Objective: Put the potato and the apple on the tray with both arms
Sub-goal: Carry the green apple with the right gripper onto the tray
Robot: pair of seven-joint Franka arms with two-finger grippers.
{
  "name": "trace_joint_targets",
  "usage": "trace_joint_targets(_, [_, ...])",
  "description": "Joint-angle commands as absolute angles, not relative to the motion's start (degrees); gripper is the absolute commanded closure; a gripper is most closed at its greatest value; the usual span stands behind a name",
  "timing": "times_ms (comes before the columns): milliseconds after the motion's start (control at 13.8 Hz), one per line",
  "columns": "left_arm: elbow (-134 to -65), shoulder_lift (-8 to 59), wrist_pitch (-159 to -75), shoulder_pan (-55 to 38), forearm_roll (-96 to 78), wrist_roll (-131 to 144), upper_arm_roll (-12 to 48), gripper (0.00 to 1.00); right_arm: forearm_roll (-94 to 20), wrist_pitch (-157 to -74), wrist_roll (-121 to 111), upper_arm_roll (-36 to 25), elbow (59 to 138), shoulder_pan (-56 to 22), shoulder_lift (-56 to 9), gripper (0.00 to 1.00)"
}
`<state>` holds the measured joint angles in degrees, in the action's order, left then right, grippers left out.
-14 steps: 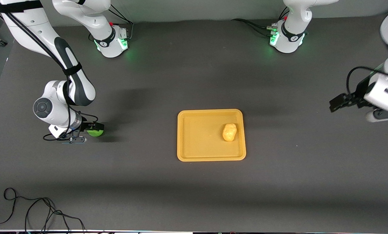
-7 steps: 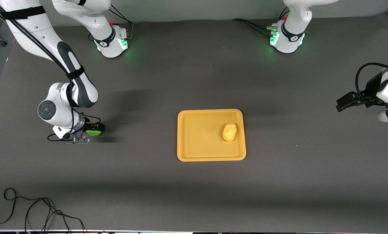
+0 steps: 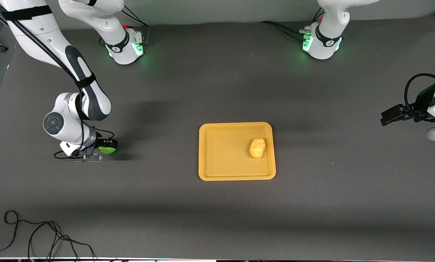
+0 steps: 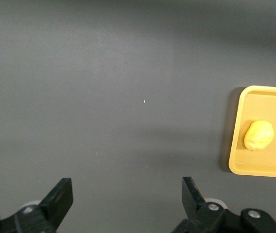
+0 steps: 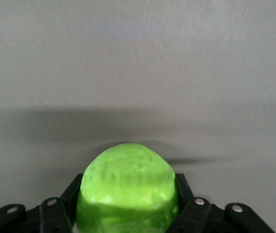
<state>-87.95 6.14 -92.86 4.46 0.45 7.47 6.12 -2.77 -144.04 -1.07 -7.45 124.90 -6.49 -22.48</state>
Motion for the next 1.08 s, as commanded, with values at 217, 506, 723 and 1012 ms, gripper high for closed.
trace_joint_targets(217, [-86.66,6.68,-91.32,4.13,0.35,6.41,6.77,0.00,-3.87,-118.52,1.31,-7.65,107.18,-8.87,-16.61,0.56])
trace_joint_targets(506, [-86.75,6.77,-91.49,3.87,0.35,5.63,6.86,0.00,-3.69,-110.31,14.19,-7.56,94.07,-17.72,-19.85,0.56])
trace_joint_targets(723, [-86.84,6.77,-92.37,3.78,0.44,5.54,6.86,0.00,-3.87,-110.22,28.60,-7.56,86.26,-27.65,-24.76,0.56])
trace_joint_targets(1012, [-86.49,6.68,-92.11,3.87,0.26,5.45,6.86,0.00,-3.69,-107.76,46.18,-7.65,70.18,-39.70,-37.67,0.56])
